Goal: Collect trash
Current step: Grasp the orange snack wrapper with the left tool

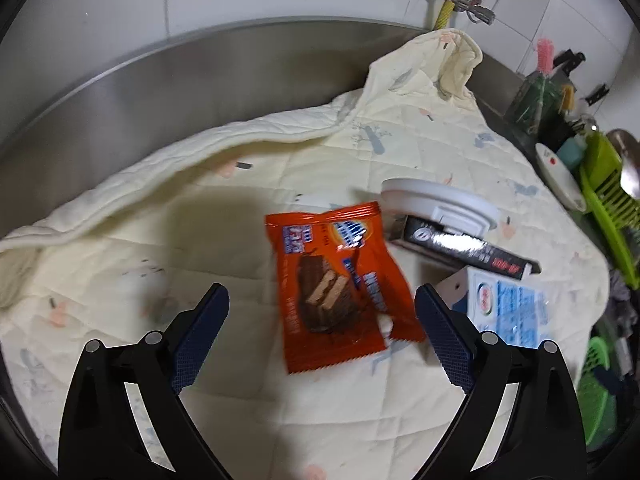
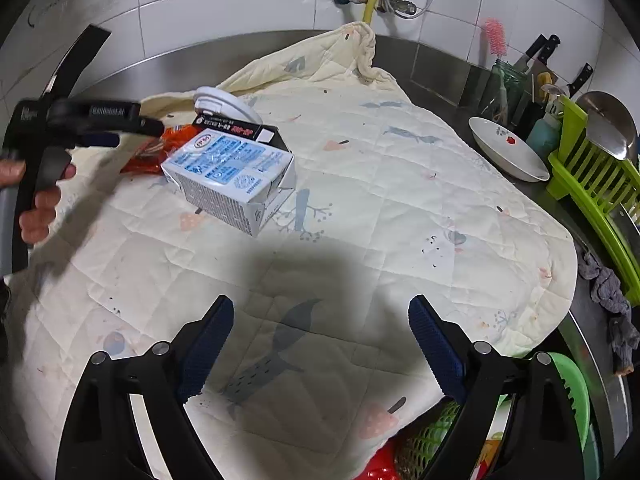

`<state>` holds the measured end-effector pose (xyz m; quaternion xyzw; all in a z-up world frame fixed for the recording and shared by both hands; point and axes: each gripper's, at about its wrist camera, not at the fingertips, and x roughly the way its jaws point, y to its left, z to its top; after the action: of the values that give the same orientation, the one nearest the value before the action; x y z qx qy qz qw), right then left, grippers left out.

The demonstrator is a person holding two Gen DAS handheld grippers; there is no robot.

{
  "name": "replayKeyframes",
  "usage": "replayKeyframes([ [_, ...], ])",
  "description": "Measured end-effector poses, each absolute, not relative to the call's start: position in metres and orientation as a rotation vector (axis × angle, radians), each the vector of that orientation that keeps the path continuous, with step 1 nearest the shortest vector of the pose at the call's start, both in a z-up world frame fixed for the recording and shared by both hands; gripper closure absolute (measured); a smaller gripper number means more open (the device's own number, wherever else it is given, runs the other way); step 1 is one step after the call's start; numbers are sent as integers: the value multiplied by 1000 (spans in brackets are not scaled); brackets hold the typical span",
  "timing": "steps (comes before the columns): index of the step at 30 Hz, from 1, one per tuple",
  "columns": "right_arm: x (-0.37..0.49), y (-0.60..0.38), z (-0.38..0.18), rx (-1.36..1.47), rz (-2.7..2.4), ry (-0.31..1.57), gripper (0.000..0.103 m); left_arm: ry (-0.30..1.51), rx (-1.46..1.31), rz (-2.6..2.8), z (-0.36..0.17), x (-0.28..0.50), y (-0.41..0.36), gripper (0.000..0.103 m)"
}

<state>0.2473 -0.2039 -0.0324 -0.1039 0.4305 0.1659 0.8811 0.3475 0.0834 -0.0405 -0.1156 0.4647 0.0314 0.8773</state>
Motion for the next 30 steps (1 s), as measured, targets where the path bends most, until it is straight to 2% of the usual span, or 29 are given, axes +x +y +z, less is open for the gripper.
replayKeyframes([
  [14, 250, -216, -41, -199, 336, 915, 17, 1068, -187, 125, -65, 387, 65, 11],
  [22, 254, -215, -43, -199, 341, 924, 17, 1054, -248, 111, -70, 381, 76, 39],
  [24, 257, -212, -44, -197, 359, 926, 17, 1033, -300, 100, -67, 371, 84, 51],
  [30, 268, -191, -41, -215, 430, 920, 17, 934, -317, 116, -56, 342, 87, 60],
])
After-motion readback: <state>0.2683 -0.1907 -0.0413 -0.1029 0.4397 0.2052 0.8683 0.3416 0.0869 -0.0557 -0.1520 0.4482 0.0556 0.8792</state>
